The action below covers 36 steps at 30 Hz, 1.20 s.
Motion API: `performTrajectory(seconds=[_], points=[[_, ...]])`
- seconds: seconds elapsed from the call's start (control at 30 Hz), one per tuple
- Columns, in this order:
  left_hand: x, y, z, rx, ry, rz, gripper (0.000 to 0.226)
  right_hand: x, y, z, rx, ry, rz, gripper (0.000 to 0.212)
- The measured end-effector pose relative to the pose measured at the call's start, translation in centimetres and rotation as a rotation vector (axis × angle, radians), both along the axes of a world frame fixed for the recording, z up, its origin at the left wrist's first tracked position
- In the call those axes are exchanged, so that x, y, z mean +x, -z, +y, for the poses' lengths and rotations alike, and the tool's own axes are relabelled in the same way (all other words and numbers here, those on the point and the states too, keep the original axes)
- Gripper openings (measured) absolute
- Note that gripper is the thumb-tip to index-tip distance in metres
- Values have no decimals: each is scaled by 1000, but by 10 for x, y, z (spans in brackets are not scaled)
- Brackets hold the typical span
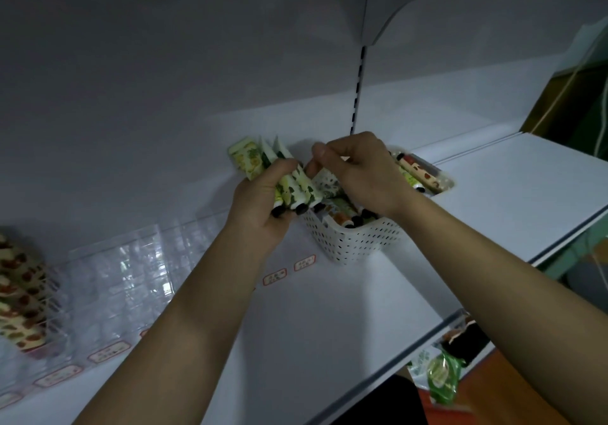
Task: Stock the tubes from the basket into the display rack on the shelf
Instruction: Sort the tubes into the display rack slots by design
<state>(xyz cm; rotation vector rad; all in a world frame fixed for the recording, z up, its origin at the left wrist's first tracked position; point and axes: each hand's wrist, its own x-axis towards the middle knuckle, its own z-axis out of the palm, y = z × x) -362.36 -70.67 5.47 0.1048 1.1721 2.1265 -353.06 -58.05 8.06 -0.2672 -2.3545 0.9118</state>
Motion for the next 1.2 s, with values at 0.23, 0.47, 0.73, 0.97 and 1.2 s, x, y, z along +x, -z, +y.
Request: performTrajectory(seconds=[0.23, 0.47, 0.73, 0.97, 1.2], points=[[7, -7, -1, -11, 42, -13, 5, -27, 15, 70, 430, 376, -509, 33], [7, -8, -4, -11, 44, -22, 6, -38, 21, 78, 718, 403, -664, 39], [6, -13, -14, -27, 12, 78, 11, -23, -7, 49, 151, 194, -110, 20], [10, -10, -64, -42, -49, 172, 35, -13, -33, -19, -492, -343, 60, 14], [20, -17, -152, -63, -83, 317, 24, -37, -31, -87, -917, -782, -27, 19]])
